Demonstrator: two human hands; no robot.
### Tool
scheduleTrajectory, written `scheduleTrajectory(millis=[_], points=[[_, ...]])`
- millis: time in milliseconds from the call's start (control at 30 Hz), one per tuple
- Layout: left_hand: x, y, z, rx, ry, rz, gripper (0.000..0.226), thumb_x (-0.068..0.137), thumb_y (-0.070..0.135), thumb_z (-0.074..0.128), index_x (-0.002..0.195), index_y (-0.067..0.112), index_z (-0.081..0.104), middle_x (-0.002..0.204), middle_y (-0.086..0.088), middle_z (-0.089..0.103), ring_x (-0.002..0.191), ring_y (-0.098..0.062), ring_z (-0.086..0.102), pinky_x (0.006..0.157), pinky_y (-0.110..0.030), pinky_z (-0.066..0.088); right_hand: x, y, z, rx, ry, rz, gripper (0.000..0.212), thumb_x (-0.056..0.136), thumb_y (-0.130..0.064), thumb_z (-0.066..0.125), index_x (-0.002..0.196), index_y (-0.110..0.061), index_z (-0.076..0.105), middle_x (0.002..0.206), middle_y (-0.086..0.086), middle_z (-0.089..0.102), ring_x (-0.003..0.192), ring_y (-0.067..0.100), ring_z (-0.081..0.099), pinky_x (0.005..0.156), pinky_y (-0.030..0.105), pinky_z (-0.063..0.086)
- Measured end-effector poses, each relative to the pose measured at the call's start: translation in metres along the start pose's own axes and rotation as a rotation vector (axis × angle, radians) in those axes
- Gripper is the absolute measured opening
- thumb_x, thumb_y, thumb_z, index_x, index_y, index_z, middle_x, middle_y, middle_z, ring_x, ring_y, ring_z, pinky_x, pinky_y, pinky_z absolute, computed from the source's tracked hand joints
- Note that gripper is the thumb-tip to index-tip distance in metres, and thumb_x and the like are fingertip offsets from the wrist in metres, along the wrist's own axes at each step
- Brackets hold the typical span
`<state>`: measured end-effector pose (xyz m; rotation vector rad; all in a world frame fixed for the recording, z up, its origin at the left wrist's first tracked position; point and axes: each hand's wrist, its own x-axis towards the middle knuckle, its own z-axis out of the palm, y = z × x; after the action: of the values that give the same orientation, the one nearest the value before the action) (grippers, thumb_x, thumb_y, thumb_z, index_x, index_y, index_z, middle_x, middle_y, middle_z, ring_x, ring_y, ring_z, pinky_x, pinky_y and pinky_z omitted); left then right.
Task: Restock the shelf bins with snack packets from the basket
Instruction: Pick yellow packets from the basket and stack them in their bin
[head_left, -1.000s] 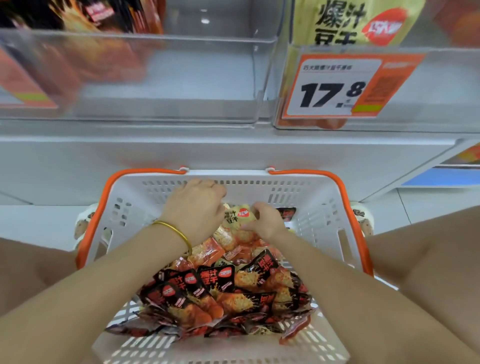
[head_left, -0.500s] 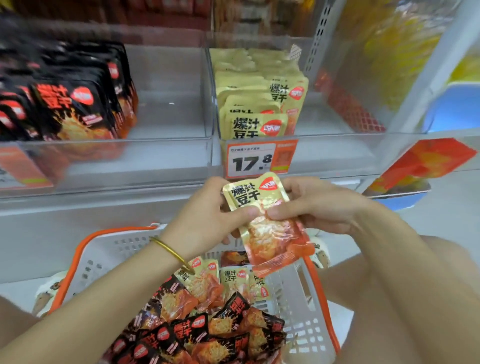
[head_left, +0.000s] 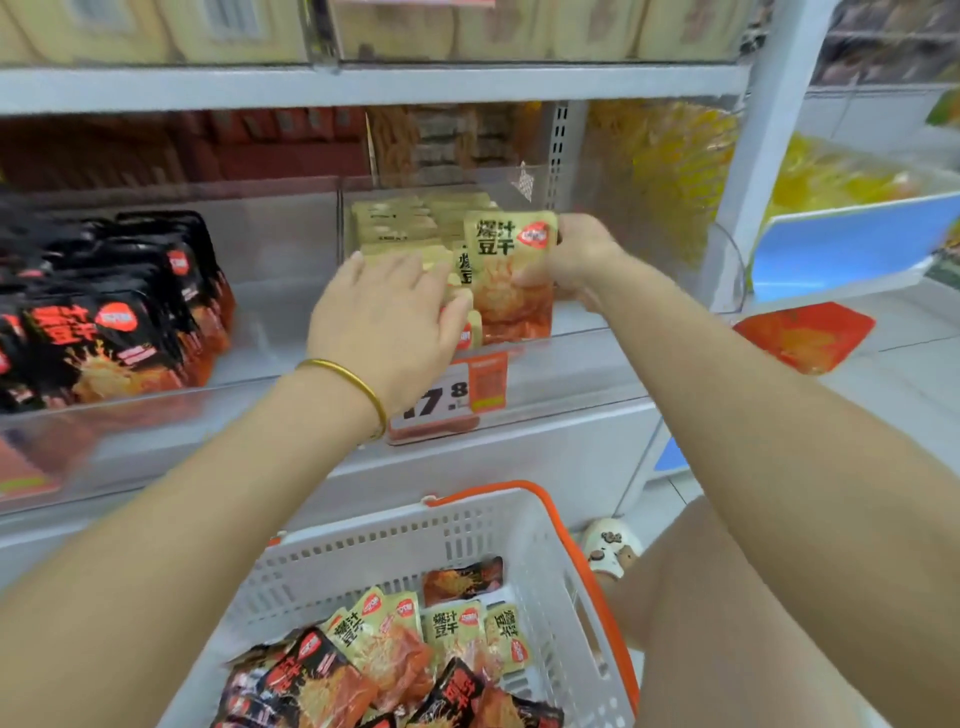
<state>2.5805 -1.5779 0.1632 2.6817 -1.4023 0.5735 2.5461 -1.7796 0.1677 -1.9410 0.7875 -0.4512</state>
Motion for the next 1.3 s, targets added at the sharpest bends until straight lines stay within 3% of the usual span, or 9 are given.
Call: scheduleTrajectory(millis=[134,567,701,768,901,1001,1068,1202,1302], points=[[-0.005,-0.002,0.01,0.063,0.019,0.004,0.081,0.083,0.05,-0.004,0.139,0.014,0.042,0.143,-0.009,0.046,0.133,-0.023,0.04,0.115,-0.043,0.012,0.01,0.01,0.013,-0.495,0.021,0.044,0.053,0.069,-0.026,0.083,0.113,-0.01,0.058,0.11,0.006,0.061,0.106,0.026,0.06,0.089,0.035,0.051],[-0.009,-0.004,0.013,-0.016,0.163,0.033,0.057,0.091,0.042,0.025,0.116,0.007,0.062,0.119,-0.015,0.063,0.113,-0.031,0.057,0.109,-0.047,0.029,0.003,0.006,0.017,-0.261,-0.138,0.145,0.033,0.075,-0.008,0.079,0.101,0.003,0.061,0.092,0.019,0.07,0.073,0.031,0.071,0.057,0.041,0.059],[-0.041,-0.007,0.006,-0.127,0.455,0.144,0.035,0.095,0.024,0.04,0.112,0.004,0.064,0.115,-0.012,0.064,0.106,-0.033,0.057,0.095,-0.042,0.038,-0.029,-0.008,-0.002,-0.359,0.07,-0.028,0.045,0.072,-0.014,0.082,0.098,-0.006,0.046,0.097,0.017,0.065,0.086,0.033,0.069,0.077,0.044,0.057],[-0.071,-0.008,0.011,-0.184,0.504,0.172,0.032,0.094,0.019,0.042,0.109,0.004,0.066,0.115,-0.01,0.065,0.103,-0.032,0.058,0.087,-0.041,0.04,-0.068,-0.014,-0.012,-0.293,0.144,-0.21,0.038,0.074,-0.01,0.079,0.084,-0.015,0.043,0.077,0.01,0.064,0.071,0.027,0.071,0.067,0.041,0.058],[-0.131,-0.021,0.055,-0.193,0.264,0.197,0.029,0.089,0.016,0.044,0.103,0.006,0.067,0.107,-0.006,0.067,0.097,-0.029,0.057,0.078,-0.04,0.04,-0.136,0.005,0.021,-0.298,-0.375,-0.192,0.023,0.082,-0.001,0.068,0.077,-0.011,0.049,0.062,0.012,0.062,0.061,0.027,0.07,0.057,0.037,0.058],[-0.157,-0.031,0.096,-0.158,-0.025,0.154,0.029,0.086,0.02,0.041,0.096,0.011,0.067,0.097,-0.002,0.067,0.088,-0.028,0.059,0.07,-0.037,0.035,-0.14,0.051,0.09,-0.732,-0.804,-0.067,0.006,0.088,-0.005,0.061,0.093,-0.003,0.057,0.085,0.016,0.069,0.065,0.027,0.067,0.057,0.03,0.053],[-0.16,-0.033,0.115,-0.135,-0.188,0.107,0.033,0.082,0.024,0.036,0.086,0.014,0.067,0.086,-0.001,0.068,0.079,-0.026,0.061,0.066,-0.036,0.041,-0.137,0.096,0.137,-1.034,-0.963,-0.128,0.021,0.09,-0.006,0.057,0.11,0.001,0.057,0.095,0.011,0.066,0.067,0.024,0.059,0.056,0.028,0.044],[-0.157,-0.03,0.131,-0.085,-0.339,0.086,0.021,0.076,0.024,0.049,0.077,0.015,0.068,0.075,0.001,0.066,0.073,-0.023,0.063,0.062,-0.033,0.047,-0.122,0.194,0.205,-1.204,-0.991,-0.115,0.013,0.093,-0.009,0.054,0.106,-0.006,0.056,0.115,0.009,0.063,0.091,0.026,0.059,0.074,0.034,0.047],[-0.163,-0.031,0.143,-0.108,-0.424,0.053,0.02,0.087,0.021,0.048,0.097,0.016,0.064,0.096,-0.001,0.064,0.097,-0.026,0.058,0.081,-0.035,0.043,-0.122,0.252,0.233,-1.162,-0.891,-0.003,0.032,0.092,-0.013,0.057,0.123,-0.007,0.05,0.118,0.009,0.058,0.105,0.028,0.058,0.078,0.038,0.049]])
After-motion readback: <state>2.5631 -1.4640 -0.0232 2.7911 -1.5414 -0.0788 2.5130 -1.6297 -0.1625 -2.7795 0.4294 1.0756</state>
